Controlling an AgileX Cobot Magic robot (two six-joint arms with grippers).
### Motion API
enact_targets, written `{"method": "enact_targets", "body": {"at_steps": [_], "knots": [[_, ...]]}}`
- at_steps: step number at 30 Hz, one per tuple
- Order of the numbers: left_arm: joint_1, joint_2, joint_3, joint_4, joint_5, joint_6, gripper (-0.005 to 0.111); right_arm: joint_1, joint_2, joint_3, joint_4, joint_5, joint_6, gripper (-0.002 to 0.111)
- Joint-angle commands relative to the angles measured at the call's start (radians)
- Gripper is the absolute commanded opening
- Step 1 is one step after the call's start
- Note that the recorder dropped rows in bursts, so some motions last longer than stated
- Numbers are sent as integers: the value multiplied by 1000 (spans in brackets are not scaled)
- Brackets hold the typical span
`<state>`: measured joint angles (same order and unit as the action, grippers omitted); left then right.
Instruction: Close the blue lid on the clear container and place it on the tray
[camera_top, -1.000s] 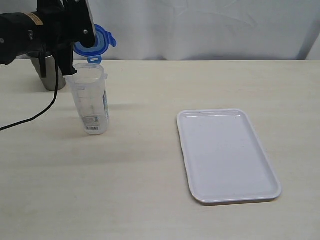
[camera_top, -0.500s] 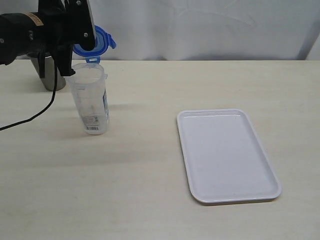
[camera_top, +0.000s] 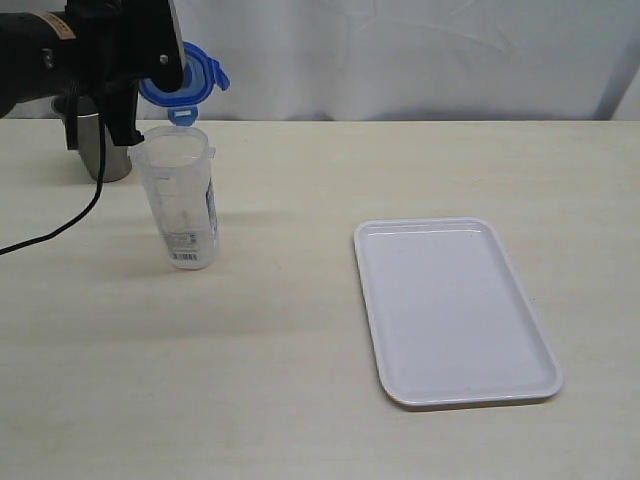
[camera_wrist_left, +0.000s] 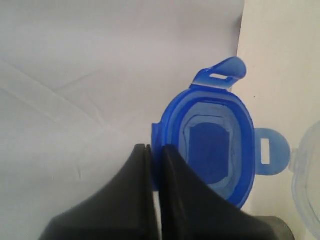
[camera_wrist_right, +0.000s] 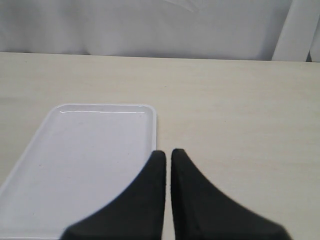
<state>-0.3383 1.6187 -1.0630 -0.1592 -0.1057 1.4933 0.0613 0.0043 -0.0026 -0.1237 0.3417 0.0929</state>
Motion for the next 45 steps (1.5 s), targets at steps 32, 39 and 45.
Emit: {"method": "enact_targets", "body": {"at_steps": [32,39,45], "knots": [[5,-51,47,-17,71,-2,0,-1,-4,3,4,0,-1,5],[5,-51,76,-11,23,0,0,-1,-4,3,4,0,-1,5],[5,-51,76,-11,17,0,0,-1,-4,3,4,0,-1,5]]}}
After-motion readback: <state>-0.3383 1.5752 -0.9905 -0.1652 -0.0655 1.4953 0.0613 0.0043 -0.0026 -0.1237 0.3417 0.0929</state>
